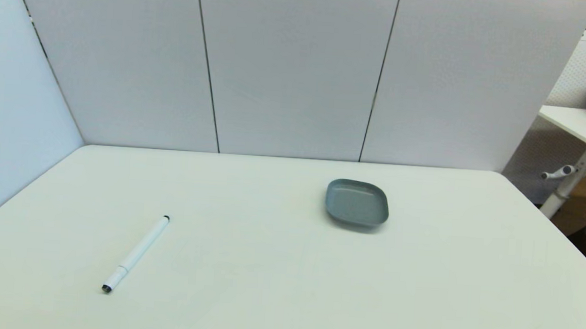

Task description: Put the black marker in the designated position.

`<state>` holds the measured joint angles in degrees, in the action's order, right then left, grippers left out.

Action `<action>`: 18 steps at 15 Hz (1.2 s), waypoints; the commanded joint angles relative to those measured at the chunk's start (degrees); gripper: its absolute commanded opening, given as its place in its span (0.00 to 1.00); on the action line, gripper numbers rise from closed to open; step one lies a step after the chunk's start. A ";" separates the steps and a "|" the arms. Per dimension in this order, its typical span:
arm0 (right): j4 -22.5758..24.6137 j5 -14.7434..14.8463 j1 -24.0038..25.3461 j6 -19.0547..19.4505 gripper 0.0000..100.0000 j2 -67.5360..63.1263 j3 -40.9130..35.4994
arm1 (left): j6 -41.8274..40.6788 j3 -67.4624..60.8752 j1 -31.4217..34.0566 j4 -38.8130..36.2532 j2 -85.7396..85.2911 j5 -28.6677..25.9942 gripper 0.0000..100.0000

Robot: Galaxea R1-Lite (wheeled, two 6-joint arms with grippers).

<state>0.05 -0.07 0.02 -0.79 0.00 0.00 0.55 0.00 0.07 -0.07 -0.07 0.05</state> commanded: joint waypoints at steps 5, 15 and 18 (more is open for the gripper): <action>0.04 -0.01 0.06 -0.09 1.00 0.00 0.00 | -9.16 30.59 -5.43 7.63 36.72 -0.14 1.00; 0.04 -0.01 0.06 0.00 1.00 0.00 0.00 | -15.40 65.30 -10.18 34.44 81.11 -3.30 1.00; 0.04 -0.01 0.06 -0.09 1.00 -0.09 0.00 | -13.47 62.40 -10.27 37.25 86.29 -3.65 1.00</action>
<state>0.05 -0.07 0.05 -0.88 0.00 0.00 -13.69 63.67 -9.78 35.04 78.11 -3.27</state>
